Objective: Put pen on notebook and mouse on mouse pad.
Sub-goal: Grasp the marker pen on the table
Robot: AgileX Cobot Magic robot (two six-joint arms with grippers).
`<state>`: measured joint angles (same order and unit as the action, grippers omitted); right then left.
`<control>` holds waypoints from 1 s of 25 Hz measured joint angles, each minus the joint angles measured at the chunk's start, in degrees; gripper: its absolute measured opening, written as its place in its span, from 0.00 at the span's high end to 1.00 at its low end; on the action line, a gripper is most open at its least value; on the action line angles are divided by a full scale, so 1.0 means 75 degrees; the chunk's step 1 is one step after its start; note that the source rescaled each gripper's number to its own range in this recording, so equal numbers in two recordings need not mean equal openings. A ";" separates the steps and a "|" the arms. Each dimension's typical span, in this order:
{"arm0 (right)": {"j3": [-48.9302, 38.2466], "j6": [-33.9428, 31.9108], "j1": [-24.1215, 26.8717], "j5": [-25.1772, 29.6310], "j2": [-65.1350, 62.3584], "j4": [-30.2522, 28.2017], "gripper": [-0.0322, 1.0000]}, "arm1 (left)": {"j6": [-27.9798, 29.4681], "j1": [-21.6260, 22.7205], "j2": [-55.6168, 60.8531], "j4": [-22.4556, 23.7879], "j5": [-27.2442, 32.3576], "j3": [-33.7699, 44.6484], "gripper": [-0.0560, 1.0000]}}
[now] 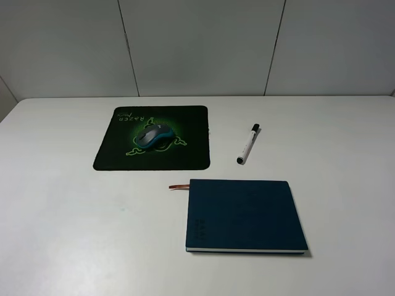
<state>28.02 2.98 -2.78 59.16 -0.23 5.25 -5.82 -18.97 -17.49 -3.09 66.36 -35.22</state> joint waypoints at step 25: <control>0.0000 0.0000 0.0000 0.0000 0.0000 0.0007 0.00 | -0.0430 0.2034 0.2389 0.0056 -0.0742 0.0963 0.00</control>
<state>28.02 2.98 -2.78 59.16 -0.23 5.30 -9.05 -3.72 0.43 -2.67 60.80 -27.99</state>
